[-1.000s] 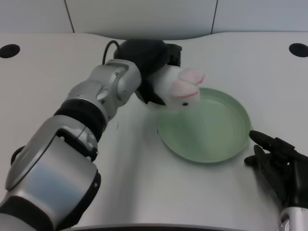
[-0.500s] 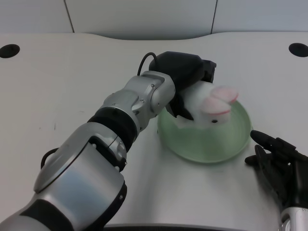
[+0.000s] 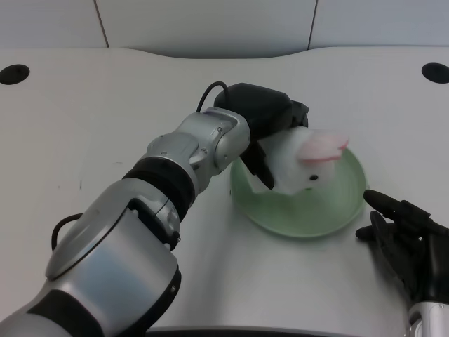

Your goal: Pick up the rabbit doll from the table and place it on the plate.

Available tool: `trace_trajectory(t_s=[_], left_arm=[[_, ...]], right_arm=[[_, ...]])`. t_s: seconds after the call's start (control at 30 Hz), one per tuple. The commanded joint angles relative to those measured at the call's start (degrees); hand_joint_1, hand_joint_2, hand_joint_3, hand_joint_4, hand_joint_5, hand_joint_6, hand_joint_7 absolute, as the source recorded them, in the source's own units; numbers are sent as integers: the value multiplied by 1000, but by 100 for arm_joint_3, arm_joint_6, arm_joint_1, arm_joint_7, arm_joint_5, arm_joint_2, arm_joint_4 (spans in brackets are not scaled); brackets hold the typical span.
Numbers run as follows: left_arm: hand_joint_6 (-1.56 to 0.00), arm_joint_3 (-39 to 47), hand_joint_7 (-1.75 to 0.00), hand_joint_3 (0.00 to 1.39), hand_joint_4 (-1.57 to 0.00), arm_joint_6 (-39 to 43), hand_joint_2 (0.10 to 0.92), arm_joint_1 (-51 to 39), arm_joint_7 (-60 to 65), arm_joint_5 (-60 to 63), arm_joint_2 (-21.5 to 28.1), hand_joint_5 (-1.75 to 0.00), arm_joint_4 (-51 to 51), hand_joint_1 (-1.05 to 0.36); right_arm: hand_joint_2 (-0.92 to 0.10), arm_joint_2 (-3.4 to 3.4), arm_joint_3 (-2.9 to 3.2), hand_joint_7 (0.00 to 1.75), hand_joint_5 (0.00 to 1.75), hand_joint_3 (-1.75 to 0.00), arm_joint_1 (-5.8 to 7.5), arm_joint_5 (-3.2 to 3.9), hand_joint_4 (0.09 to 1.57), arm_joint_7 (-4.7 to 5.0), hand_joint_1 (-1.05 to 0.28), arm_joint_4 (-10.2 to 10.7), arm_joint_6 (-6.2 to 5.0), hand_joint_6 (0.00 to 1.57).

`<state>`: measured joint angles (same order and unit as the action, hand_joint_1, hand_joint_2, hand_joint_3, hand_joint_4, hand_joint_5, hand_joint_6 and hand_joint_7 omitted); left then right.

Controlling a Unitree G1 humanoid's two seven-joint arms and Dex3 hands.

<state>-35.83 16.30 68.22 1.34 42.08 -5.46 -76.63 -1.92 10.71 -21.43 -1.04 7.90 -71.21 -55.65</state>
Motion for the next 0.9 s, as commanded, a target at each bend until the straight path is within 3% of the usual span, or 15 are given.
trace_trajectory(t_s=[0.03, 0.07, 0.17, 0.27, 0.4, 0.47, 0.5, 0.57, 0.6, 0.7, 0.77, 0.8, 0.9], left_arm=[[-415, -65, -3, 2, -240, -17, 856, 85, -88, 71, 70, -410, -28, -824], [-244, -87, -6, 9, -98, -21, 885, 82, -111, 97, 75, -258, -31, -861], [-61, -53, -18, 7, -10, -67, 908, 89, -246, 56, 80, -36, -36, -887], [-10, -5, -8, 1, 0, -96, 901, 80, -252, 17, 89, -3, -29, -888], [0, 18, 0, 3, 1, -165, 902, 102, -292, 29, 117, 1, -33, -883], [1, 63, 1, 6, 1, -144, 909, 92, -259, -1, 195, 1, -17, -886], [1, 115, 1, 10, 1, -129, 916, 77, -254, -45, 252, 1, -6, -885], [1, 200, 1, 20, 1, -71, 920, 34, -228, -117, 372, 1, 18, -877], [0, 274, 0, 34, -2, 12, 920, -17, -194, -179, 475, -1, 39, -872], [-35, 664, -50, 112, -47, 258, 921, -236, -111, -556, 772, -82, 104, -844], [-7, 1044, -243, 171, -9, 502, 921, -454, -86, -931, 1001, -374, 135, -804], [-3, 1151, -266, 190, -4, 579, 921, -517, -93, -1034, 1065, -426, 145, -786], [1, 1591, -276, 229, 0, 827, 921, -742, -272, -1479, 1273, -484, 189, -728]], right_arm=[[-921, 58, 34, 26, 1102, -286, 64, 32, 748, 9, -340, 47, -40, 996], [-921, 70, 22, 24, 1099, -288, 63, 6, 740, 34, -348, 45, -27, 993], [-921, 81, 11, 25, 1103, -288, 63, -21, 742, 69, -351, 40, -26, 993], [-921, 90, 15, 28, 1102, -289, 62, -1, 741, 35, -353, 49, -19, 997], [-921, 74, 71, 34, 1107, -279, 52, 84, 749, -40, -345, 44, -43, 1005], [-921, 86, 101, 34, 1110, -277, 42, 135, 748, -146, -354, 27, -29, 1004], [-921, 86, 102, 37, 1113, -274, 47, 130, 748, -143, -352, 39, -14, 1008], [-921, 36, 133, 42, 1119, -265, 55, 188, 745, -160, -343, 109, 67, 1016], [-921, 26, 119, 43, 1123, -263, 65, 172, 744, -125, -339, 149, 99, 1017], [-921, 10, 123, 45, 1141, -256, 83, 175, 733, -91, -333, 214, 149, 1016], [-921, 18, 156, 46, 1151, -253, 78, 242, 738, -187, -349, 235, 263, 1012], [-921, 17, 169, 45, 1156, -255, 78, 268, 740, -226, -351, 247, 296, 1009], [-921, 52, 151, 45, 1168, -262, 83, 217, 738, -189, -342, 232, 212, 1003]])
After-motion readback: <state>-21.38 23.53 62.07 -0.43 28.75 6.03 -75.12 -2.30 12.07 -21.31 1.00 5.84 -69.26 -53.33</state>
